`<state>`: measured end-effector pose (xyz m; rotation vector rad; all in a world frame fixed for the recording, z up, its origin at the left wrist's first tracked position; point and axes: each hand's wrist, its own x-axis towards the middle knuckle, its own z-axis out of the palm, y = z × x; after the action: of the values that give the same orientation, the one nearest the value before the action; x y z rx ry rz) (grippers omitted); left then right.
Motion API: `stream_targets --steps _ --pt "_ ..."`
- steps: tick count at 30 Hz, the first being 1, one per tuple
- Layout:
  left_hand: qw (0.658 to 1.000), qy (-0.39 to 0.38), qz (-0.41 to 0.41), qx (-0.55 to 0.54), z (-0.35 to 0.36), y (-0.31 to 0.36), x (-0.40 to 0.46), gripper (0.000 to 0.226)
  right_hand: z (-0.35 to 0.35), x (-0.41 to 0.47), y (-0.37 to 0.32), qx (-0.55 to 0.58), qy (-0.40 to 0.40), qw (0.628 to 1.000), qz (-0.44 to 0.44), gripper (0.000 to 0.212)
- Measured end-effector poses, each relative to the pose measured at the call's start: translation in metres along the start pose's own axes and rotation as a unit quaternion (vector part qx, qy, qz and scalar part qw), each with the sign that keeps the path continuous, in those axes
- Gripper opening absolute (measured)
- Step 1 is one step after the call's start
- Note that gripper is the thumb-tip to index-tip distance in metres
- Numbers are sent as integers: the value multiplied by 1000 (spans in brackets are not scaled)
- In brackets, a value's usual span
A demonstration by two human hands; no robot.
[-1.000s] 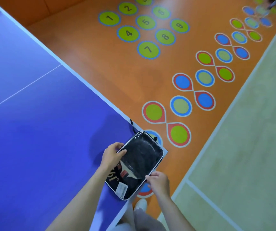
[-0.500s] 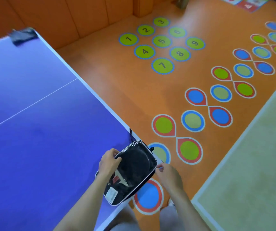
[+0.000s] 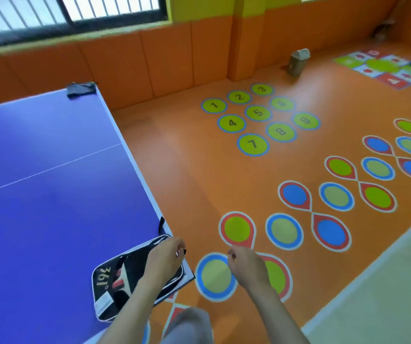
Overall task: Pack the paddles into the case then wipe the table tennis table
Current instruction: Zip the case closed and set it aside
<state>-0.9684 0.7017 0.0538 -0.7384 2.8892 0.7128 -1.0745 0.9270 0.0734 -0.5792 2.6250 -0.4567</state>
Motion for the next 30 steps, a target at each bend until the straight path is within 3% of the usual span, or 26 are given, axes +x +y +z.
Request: stream_targets --steps 8,14,30 --pt "998 7 -39 -39 9 31 84 13 -51 109 13 -55 -2 995 -84 29" --pt "995 8 -72 -72 7 49 170 16 -83 200 6 -87 -14 992 -92 26" --pt "983 82 -157 -37 -65 38 363 14 -136 454 -96 -95 -58 967 -231 26"
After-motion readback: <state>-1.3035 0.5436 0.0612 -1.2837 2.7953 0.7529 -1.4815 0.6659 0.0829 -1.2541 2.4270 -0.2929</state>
